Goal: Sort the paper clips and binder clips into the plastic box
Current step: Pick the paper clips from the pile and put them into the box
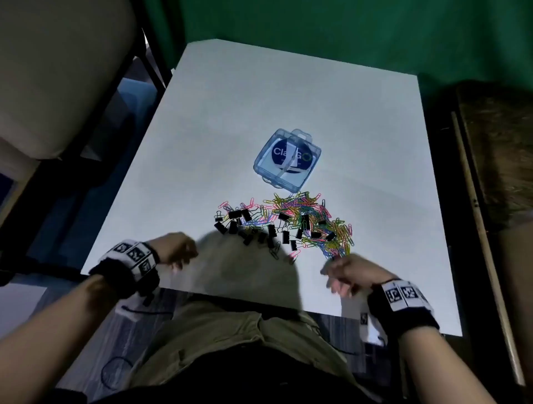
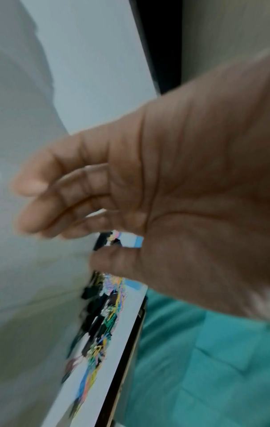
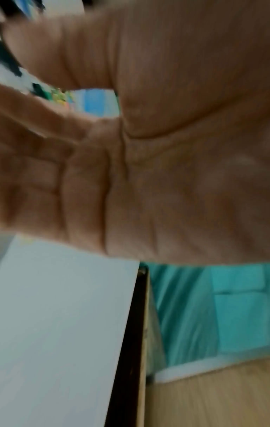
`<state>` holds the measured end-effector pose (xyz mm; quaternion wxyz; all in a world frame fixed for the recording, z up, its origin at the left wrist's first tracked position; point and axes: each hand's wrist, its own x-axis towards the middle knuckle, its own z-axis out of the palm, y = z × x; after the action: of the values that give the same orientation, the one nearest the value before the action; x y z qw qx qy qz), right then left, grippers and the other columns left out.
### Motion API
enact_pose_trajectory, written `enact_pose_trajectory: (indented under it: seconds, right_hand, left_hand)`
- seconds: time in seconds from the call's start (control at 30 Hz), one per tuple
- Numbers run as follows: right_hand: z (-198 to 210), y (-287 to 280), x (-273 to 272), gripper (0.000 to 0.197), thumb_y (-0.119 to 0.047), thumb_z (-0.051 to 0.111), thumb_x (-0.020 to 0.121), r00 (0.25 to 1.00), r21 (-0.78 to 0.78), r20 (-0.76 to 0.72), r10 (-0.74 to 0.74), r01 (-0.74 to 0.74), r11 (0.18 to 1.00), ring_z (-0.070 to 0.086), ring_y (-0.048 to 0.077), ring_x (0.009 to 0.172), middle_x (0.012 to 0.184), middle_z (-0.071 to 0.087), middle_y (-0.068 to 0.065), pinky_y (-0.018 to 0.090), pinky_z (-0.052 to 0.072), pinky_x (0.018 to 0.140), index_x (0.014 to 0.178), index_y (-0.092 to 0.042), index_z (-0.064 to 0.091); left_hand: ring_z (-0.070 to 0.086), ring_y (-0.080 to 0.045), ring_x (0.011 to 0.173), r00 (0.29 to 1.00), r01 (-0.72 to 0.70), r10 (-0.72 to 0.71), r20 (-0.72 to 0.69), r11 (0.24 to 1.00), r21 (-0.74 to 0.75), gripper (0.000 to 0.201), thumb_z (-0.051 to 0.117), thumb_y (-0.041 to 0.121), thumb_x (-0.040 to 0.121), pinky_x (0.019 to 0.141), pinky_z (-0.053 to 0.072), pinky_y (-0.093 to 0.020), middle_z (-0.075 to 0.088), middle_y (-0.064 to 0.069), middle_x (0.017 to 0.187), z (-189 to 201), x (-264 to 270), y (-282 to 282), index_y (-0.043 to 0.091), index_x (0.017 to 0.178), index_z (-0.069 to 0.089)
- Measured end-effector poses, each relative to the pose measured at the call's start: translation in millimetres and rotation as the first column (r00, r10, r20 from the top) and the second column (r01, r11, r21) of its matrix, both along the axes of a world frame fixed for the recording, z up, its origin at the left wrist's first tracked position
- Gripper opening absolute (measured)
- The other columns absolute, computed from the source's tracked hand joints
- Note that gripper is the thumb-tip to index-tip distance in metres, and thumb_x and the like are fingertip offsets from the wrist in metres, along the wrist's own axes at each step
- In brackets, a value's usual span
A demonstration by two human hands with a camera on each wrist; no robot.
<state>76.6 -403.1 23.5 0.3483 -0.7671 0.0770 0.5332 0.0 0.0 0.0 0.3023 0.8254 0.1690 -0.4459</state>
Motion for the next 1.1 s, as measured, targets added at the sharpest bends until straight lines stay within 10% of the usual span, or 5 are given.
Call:
enact_pose_trajectory:
  seconds: [0.17,0.43,0.67,0.87,1.1]
  right_hand:
    - [-15,49,87,0.029,-0.012,0.063,0.080,0.757,-0.232,0.625,0.193,-0.055,0.971,0.057,0.030,0.101,0.107,0.061,0.016,0.033,0.045,0.087,0.109,-0.010,0.064]
    - [-49,100,111,0.063,-0.008,0.051,0.083,0.689,-0.439,0.537,0.487,-0.265,0.859,0.025,0.038,0.132,0.136,0.030,0.019,0.048,0.035,0.107,0.143,-0.018,0.033]
    - [-52,107,72,0.062,0.001,0.041,0.083,0.556,-0.359,0.567,0.607,-0.496,0.790,0.033,0.033,0.134,0.141,0.037,0.014,0.043,0.032,0.111,0.140,-0.022,0.043]
    - [-34,67,58,0.042,-0.022,0.056,0.093,0.572,-0.186,0.770,0.284,-0.225,0.956,0.055,0.014,0.106,0.138,0.048,0.008,0.018,0.037,0.084,0.134,-0.017,0.051]
    - [-46,5,66,0.077,-0.018,0.070,0.073,0.779,-0.534,0.522,0.348,-0.019,0.845,0.054,0.036,0.117,0.143,0.037,0.014,0.040,0.051,0.093,0.142,-0.023,0.035]
  left_hand:
    - [0.057,-0.030,0.095,0.911,-0.028,-0.066,0.406,0.975,0.221,0.044,0.060,0.028,0.086,0.084,0.048,-0.036,0.052,-0.014,0.114,-11,65,-18,0.010,0.125,0.048]
    - [0.054,-0.031,0.101,0.836,0.131,-0.253,0.487,0.954,0.271,0.048,0.054,0.040,0.088,0.089,0.048,-0.042,0.040,-0.011,0.118,-51,91,-54,0.017,0.128,0.040]
    - [0.055,-0.026,0.083,0.717,0.419,-0.491,0.494,0.871,0.257,0.030,0.057,0.035,0.090,0.073,0.044,-0.032,0.052,-0.011,0.099,-42,91,-64,0.011,0.107,0.053]
    - [0.050,-0.025,0.116,0.656,0.414,-0.518,0.549,0.855,0.313,0.048,0.052,0.038,0.093,0.099,0.039,-0.031,0.048,-0.011,0.126,-32,110,-82,0.011,0.132,0.046]
    - [0.040,-0.026,0.130,0.612,0.507,-0.602,0.513,0.797,0.329,0.061,0.047,0.045,0.093,0.110,0.033,-0.042,0.038,-0.009,0.145,-38,132,-124,0.012,0.143,0.033]
